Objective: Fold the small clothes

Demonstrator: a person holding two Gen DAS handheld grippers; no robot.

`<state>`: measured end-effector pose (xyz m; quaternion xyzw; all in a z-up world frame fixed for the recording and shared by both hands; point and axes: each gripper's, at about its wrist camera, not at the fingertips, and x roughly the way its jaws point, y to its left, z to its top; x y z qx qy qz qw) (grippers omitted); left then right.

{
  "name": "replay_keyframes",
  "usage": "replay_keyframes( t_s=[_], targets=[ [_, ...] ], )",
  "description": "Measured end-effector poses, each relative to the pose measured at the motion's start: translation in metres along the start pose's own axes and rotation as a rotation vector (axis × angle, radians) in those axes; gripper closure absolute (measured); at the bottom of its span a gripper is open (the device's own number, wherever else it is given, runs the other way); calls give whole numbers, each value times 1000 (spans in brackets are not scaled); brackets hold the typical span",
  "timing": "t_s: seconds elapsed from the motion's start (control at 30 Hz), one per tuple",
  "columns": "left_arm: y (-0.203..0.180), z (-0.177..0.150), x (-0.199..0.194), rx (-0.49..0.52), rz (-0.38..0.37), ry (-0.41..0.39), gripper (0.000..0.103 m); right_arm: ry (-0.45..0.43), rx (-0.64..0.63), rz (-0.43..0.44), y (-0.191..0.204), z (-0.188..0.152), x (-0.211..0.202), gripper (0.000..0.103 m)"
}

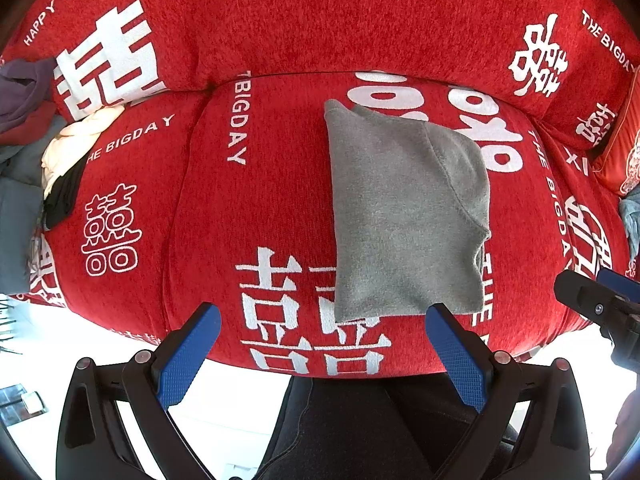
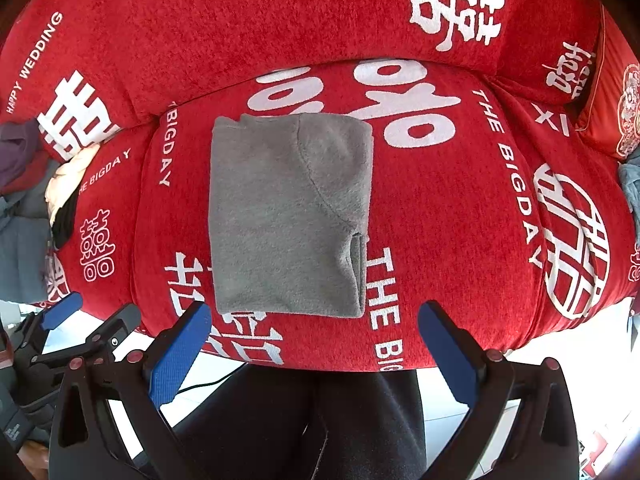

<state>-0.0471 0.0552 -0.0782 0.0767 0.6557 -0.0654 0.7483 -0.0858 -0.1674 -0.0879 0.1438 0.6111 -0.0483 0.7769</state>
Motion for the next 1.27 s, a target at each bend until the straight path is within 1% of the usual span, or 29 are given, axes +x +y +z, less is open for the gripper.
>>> replay_keyframes(
  t_s=[0.43,0.53,0.9,1.13,1.27],
  targets=[
    [0,0,0,2,1,-1,1,0,-1,0,0,1,0,0],
    [1,-1,0,3,14,-7,1,1,-1,0,0,1,0,0],
    [5,1,1,-9,25,-5,1,4,8,0,2,-5,1,0],
    [5,-1,-1,-2,26,-26,1,8,1,0,3,-4,3,0],
    [4,-1,-2,8,15,-23,1,8,-3,-1,4,-4,3,0]
  ],
)
